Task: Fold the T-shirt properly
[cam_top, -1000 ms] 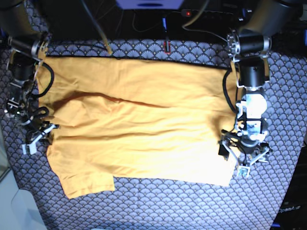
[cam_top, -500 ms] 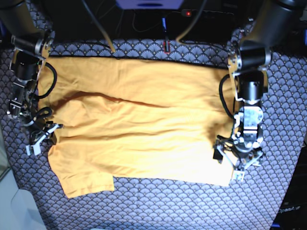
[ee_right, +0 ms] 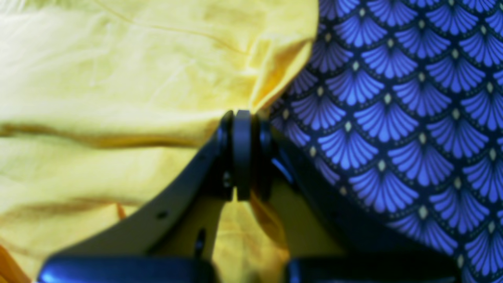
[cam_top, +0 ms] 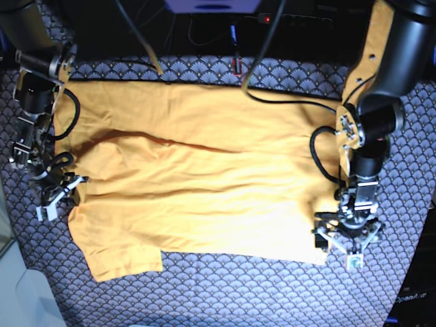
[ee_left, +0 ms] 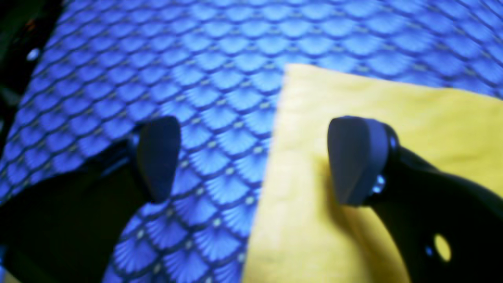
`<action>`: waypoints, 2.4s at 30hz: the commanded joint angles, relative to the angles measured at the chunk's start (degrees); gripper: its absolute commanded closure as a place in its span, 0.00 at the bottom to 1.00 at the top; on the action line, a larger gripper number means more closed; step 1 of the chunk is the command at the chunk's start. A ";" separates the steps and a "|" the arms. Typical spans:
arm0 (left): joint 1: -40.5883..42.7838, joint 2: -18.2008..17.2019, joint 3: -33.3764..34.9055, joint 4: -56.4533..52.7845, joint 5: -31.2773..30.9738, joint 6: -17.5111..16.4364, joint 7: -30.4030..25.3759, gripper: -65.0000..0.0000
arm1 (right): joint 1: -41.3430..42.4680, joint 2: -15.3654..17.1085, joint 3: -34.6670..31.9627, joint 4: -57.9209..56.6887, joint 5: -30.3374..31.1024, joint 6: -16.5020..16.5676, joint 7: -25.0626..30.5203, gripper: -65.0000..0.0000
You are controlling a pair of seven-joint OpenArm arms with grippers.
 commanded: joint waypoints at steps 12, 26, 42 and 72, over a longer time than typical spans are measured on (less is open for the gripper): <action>0.04 -0.22 -0.12 0.32 -0.01 -0.14 -1.61 0.13 | 1.53 1.13 0.10 1.09 0.85 0.64 1.34 1.00; 2.33 1.36 -0.12 0.32 -0.01 -0.23 -1.70 0.13 | 1.53 1.13 0.10 1.09 0.85 0.64 1.34 1.00; 3.74 1.36 -0.47 0.32 -0.09 -0.23 -1.70 0.73 | 1.62 1.13 0.10 1.09 0.85 0.64 1.25 1.00; 12.26 4.00 -0.38 22.56 -0.09 -0.23 2.96 1.00 | 1.27 0.78 0.45 6.10 0.94 2.26 1.08 1.00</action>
